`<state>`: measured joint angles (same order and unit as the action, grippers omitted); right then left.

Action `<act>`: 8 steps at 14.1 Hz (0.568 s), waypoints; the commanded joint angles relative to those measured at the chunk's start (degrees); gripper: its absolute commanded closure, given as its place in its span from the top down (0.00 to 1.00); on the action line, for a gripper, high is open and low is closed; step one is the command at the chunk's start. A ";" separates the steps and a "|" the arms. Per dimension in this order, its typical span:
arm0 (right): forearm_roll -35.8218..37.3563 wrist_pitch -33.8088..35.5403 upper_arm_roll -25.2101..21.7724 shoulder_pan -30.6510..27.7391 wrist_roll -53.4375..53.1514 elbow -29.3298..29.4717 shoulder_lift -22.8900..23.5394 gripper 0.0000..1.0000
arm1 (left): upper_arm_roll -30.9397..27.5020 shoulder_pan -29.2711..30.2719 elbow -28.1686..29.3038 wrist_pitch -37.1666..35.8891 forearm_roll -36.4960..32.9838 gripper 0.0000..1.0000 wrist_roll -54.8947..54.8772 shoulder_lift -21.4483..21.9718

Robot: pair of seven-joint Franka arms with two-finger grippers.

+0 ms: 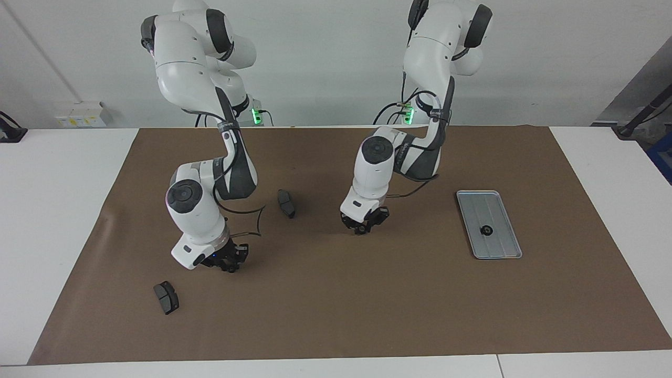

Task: Pick bearing gear from pile to tray
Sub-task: 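Carry the second gear to the tray with the left gripper and release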

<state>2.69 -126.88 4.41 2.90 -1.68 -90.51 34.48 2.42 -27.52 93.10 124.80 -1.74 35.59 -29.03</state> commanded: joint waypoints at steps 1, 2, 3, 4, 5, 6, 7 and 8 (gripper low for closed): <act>-1.81 0.32 -0.02 -0.09 2.29 -1.69 -1.17 0.00 | 0.48 6.83 -1.26 -4.73 -0.81 0.00 -6.64 2.82; -1.81 0.41 -0.02 -0.17 2.20 -1.52 -1.17 0.00 | 0.65 10.26 -0.47 -6.40 -0.72 0.00 -11.11 4.58; -1.81 0.50 -0.02 -0.09 2.03 -1.34 -1.34 0.00 | 0.65 13.51 0.67 -7.89 -0.55 0.00 -16.20 6.25; -1.99 1.37 -0.02 -0.08 1.77 -0.90 -1.69 0.00 | 0.65 16.24 2.77 -8.52 -0.55 0.00 -20.87 8.01; -2.42 2.33 0.07 0.09 0.55 -0.81 -2.91 0.00 | 0.65 18.88 6.10 -8.09 -0.55 0.00 -25.44 9.85; -3.12 2.78 0.07 0.35 -1.90 -0.81 -4.49 0.00 | 0.65 21.52 8.91 -7.65 -0.55 0.00 -29.92 11.35; -3.22 4.00 0.68 0.70 -4.71 -0.72 -5.90 0.00 | 0.65 23.89 10.51 -7.64 -0.55 0.00 -34.32 12.23; -3.22 4.79 1.38 0.88 -8.39 -0.81 -7.39 0.00 | 0.65 25.83 12.18 -7.73 -0.46 0.00 -38.36 13.20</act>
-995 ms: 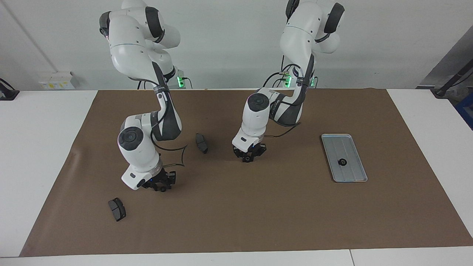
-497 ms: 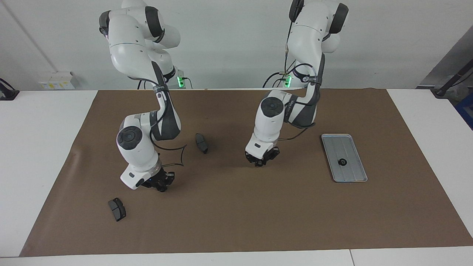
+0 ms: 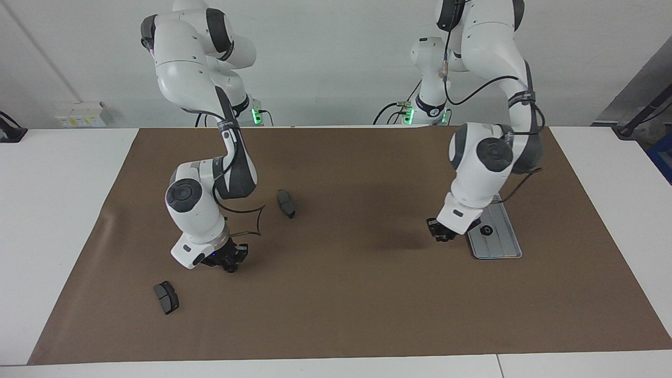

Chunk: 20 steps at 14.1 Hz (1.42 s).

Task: Pick bearing gear from pile to tray

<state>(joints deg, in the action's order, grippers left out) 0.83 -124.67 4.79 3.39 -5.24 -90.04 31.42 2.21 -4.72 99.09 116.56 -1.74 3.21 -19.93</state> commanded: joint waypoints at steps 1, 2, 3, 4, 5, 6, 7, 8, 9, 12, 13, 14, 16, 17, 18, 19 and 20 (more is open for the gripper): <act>-1.35 3.20 2.40 0.91 -8.17 -1.19 -5.48 0.00 | 0.78 4.52 7.94 0.60 -0.46 0.00 -8.72 4.98; -1.27 3.38 3.72 1.00 -10.99 -1.19 -6.28 0.00 | 0.77 6.02 9.96 1.04 -0.46 0.00 -11.35 5.95; -1.27 4.08 5.65 1.18 -14.76 -0.06 -6.37 0.00 | 0.77 7.16 12.50 2.43 -0.46 0.00 -13.47 7.00; -0.57 4.78 7.84 1.35 -20.11 0.91 -6.20 0.00 | 0.86 8.05 16.01 4.54 -0.46 0.00 -14.71 8.41; -0.13 4.00 9.52 2.40 -25.73 1.18 -6.11 0.00 | 0.78 8.23 19.44 7.51 -0.46 0.00 -15.16 9.64; 0.22 3.39 10.14 3.37 -30.14 1.18 -5.93 0.00 | 0.69 8.32 22.08 9.81 -0.46 0.00 -15.51 10.61; 0.49 2.51 11.11 4.51 -33.75 1.18 -5.93 0.00 | 0.69 8.84 23.85 10.96 -0.46 0.00 -15.69 11.14; 0.58 0.85 12.77 5.04 -37.53 1.09 -5.76 0.00 | 0.69 9.02 24.56 10.97 -0.46 0.01 -16.64 11.41; 1.01 -0.82 14.70 5.39 -41.65 0.66 -5.32 0.00 | 0.69 9.46 25.61 10.97 -0.46 0.04 -17.79 11.93; 7.50 -5.74 17.34 8.55 -53.52 0.48 -2.25 0.00 | 0.69 10.43 26.68 10.97 -0.46 0.30 -19.20 12.64; 10.48 -7.59 18.84 9.17 -57.65 0.56 -0.33 0.00 | 0.69 10.43 26.50 11.06 -0.46 0.46 -19.12 12.64; 15.56 -9.17 20.16 10.13 -63.00 0.48 1.35 0.00 | 0.69 10.17 26.15 11.15 -0.46 0.71 -19.12 12.64; 23.14 -9.98 22.35 10.32 -70.59 0.30 3.37 0.00 | 0.77 9.90 25.36 11.15 -0.46 0.84 -18.94 12.64; 23.69 -9.98 22.80 10.41 -71.22 0.13 3.99 0.00 | 0.69 9.81 24.92 11.15 -0.46 0.87 -18.94 12.64; 24.13 -9.98 22.81 10.58 -71.31 -0.66 4.17 0.00 | 0.86 9.73 24.05 11.15 -0.46 0.87 -18.59 12.55; 25.09 -10.33 22.81 10.67 -71.31 -1.71 4.17 0.04 | 0.86 9.46 22.65 10.89 -0.28 0.87 -18.15 12.20; 25.62 -11.38 22.81 10.58 -71.31 -2.16 4.17 0.10 | 0.95 8.68 21.50 10.62 0.24 0.87 -16.76 12.03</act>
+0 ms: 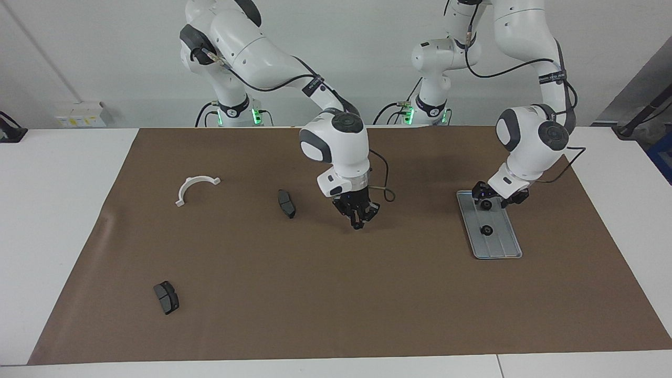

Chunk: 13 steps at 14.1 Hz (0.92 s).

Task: Pick bearing gear from pile to tray

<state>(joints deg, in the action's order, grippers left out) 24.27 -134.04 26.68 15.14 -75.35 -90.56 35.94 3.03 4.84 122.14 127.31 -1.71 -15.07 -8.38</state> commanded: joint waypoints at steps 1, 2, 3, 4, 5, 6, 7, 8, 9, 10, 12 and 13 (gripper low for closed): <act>2.19 -2.71 0.92 -1.17 -1.20 -2.34 -0.34 0.24 | 0.14 -1.75 -2.34 -0.22 0.39 0.87 3.45 0.39; 2.36 -3.41 0.92 -1.17 -1.20 -3.13 -0.34 0.42 | 0.14 -2.54 -2.78 -0.22 0.40 0.87 5.03 0.30; 2.63 -4.37 0.92 -1.26 -1.20 -3.83 -0.43 0.72 | 0.14 -3.33 -3.05 -0.22 0.83 0.87 6.44 0.30; 3.32 -4.38 0.92 -1.34 -1.20 -3.84 -0.43 1.00 | 0.23 -4.04 -3.31 -0.14 0.75 0.87 7.85 0.21; 4.29 -3.69 0.92 -1.35 -1.20 -3.40 -0.52 1.00 | 0.23 -4.91 -3.75 -0.05 0.83 0.87 9.25 0.12; 6.04 -3.24 0.83 -1.78 -0.85 -3.14 -0.78 1.00 | 0.23 -6.32 -4.45 -0.05 0.84 0.87 11.62 0.04; 6.75 -2.72 0.83 -2.31 -0.50 -3.05 -1.39 1.00 | 0.23 -7.72 -4.89 0.13 0.84 0.87 14.60 -0.14; 6.76 -1.58 0.83 -3.18 0.29 -3.05 -3.23 1.00 | 0.23 -9.39 -5.51 0.48 1.44 0.87 18.02 -0.75; 6.67 0.00 0.66 -4.24 2.38 -3.05 -4.90 1.00 | 0.23 -11.67 -6.47 0.57 1.89 0.86 21.88 -0.93; 6.50 1.75 0.22 -5.29 5.45 -3.05 -6.83 1.00 | 0.23 -13.78 -7.61 0.39 1.89 0.84 24.36 -1.37; 5.18 4.31 -2.14 -6.96 13.35 -3.05 -9.91 1.00 | 0.23 -17.47 -9.55 0.30 1.98 0.76 29.01 -1.81; 3.00 5.01 -4.25 -7.06 17.48 -3.13 -11.49 1.00 | 0.14 -19.41 -10.08 0.65 1.89 0.75 31.56 -2.42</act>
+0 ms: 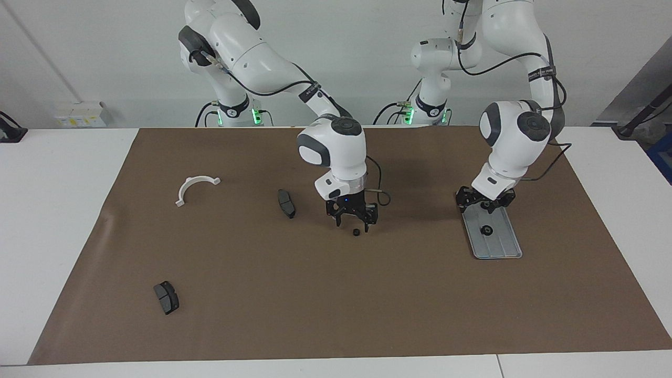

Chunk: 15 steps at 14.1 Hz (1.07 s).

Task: Pick bearing gear from pile to tray
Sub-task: 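Grasp the third gear with the left gripper while the right gripper retracts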

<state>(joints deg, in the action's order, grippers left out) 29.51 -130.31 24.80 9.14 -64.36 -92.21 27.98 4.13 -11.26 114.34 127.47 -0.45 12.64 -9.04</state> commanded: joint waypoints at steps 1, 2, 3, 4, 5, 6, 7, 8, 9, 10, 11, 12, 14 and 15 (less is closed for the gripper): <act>-5.83 1.37 -4.91 -1.06 10.80 -1.40 -5.03 1.00 | -0.96 -5.15 -3.67 0.76 0.62 0.75 5.71 -2.55; -9.87 2.24 -7.63 -1.06 16.23 -1.48 -6.44 1.00 | -0.96 -6.82 -5.34 0.76 0.62 0.74 6.86 -3.78; -12.86 3.82 -10.09 -1.15 22.12 -1.40 -7.67 1.00 | -0.96 -8.49 -7.53 0.68 0.62 0.74 8.70 -5.44; -15.33 5.14 -12.82 -1.06 27.83 -1.40 -8.90 1.00 | -0.96 -10.16 -10.07 0.68 0.62 0.74 11.33 -7.90; -17.88 6.28 -15.28 -1.06 32.15 -1.40 -10.22 1.00 | -1.05 -12.01 -12.71 0.68 0.54 0.74 13.79 -10.36; -20.17 7.95 -17.48 -0.97 35.76 -1.40 -11.36 1.00 | -1.14 -13.77 -15.61 0.68 0.53 0.73 15.99 -12.91; -21.58 9.44 -19.33 -0.97 38.58 -1.40 -12.50 1.00 | -1.05 -14.83 -17.99 0.68 0.62 0.73 17.58 -14.76; -22.20 11.02 -21.00 -0.97 41.31 -1.40 -13.65 1.00 | -1.05 -15.53 -19.31 0.76 0.62 0.72 18.47 -15.82; -22.73 12.52 -22.50 -0.97 43.86 -1.40 -14.70 1.00 | -1.05 -16.32 -19.68 0.76 0.71 0.71 19.00 -16.88; -24.04 14.01 -23.99 -0.97 46.23 -1.48 -16.19 1.00 | -1.14 -17.29 -21.42 0.94 0.54 0.71 20.05 -18.45; -25.71 15.51 -25.57 -0.97 48.17 -1.40 -17.34 1.00 | -1.22 -18.26 -23.00 1.20 0.45 0.70 20.84 -20.04; -27.03 17.00 -27.15 -0.97 50.28 -1.40 -18.65 1.00 | -1.14 -18.44 -23.19 1.46 0.45 0.70 20.94 -20.23; -28.88 20.60 -30.14 -0.97 55.11 -1.31 -21.03 1.00 | -1.14 -19.14 -23.02 2.95 0.45 0.69 20.94 -20.49; -29.85 22.62 -31.90 -0.97 57.22 -1.31 -22.17 1.00 | -1.22 -19.32 -22.58 3.57 0.19 0.69 20.94 -20.49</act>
<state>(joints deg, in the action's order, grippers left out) 2.39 -110.54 -4.30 7.94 -11.70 -92.23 8.80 4.05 -29.21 92.62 129.80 -0.41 32.97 -28.74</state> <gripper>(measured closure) 0.000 0.304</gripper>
